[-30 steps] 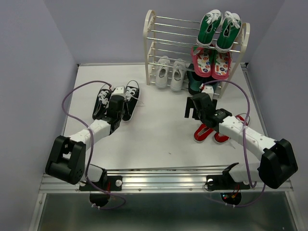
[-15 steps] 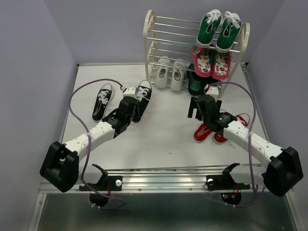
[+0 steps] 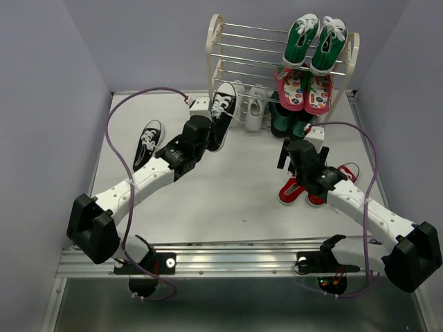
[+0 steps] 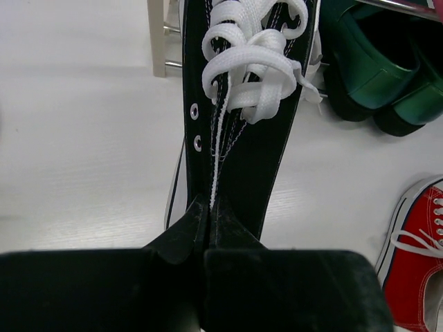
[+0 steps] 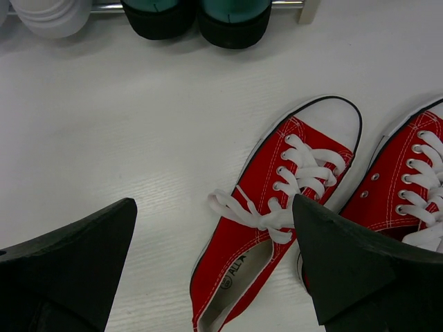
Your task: Place and organize the shoes onto the shoe shelf
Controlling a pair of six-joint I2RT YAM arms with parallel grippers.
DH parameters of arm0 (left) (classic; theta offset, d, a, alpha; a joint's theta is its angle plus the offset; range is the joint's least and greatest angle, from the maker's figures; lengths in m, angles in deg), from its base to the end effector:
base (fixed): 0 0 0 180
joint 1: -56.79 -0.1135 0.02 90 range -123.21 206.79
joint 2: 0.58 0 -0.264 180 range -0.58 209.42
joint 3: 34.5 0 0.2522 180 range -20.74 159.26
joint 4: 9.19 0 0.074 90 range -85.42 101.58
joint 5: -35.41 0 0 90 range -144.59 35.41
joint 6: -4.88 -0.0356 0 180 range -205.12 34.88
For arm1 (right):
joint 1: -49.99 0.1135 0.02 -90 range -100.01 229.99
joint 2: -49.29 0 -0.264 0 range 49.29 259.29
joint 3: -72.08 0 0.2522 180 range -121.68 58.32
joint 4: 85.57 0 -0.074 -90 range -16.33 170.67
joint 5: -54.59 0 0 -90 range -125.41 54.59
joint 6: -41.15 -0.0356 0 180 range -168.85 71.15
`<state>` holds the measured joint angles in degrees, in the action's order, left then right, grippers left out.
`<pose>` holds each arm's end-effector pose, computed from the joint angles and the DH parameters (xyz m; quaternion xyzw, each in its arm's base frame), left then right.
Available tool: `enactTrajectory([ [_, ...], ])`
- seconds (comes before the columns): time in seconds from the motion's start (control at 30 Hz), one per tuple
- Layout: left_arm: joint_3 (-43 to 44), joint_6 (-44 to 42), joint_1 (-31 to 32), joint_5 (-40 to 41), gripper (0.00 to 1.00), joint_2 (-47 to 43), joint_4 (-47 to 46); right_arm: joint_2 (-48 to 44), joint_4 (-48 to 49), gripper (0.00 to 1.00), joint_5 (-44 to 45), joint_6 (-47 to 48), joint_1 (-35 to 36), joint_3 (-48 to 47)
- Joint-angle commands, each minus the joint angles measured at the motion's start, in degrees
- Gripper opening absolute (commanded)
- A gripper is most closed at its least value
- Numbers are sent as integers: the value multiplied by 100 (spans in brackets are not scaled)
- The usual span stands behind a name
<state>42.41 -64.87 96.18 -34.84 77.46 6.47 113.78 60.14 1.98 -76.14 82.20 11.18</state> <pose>0.2552 -0.1940 0.3357 0.0306 0.7969 -0.1727 0.5781 0.2135 0.1090 0.2732 0.1042 0.8562 -0.0435 0.5042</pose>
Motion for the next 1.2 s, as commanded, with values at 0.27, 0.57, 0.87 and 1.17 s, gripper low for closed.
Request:
enactTrajectory([
  [0.27,1989,-355,59,47,0,1343,-751,-402,129,100,568,-92,-13,169],
  [0.57,3536,-794,59,-182,0,2547,-831,-323,137,100,524,-233,-13,301],
  [0.87,5318,-1102,51,29,0,3690,-717,-428,129,100,533,-268,-13,389],
  [1.17,6577,-1058,24,73,0,4500,-418,-648,129,100,515,-303,-13,477],
])
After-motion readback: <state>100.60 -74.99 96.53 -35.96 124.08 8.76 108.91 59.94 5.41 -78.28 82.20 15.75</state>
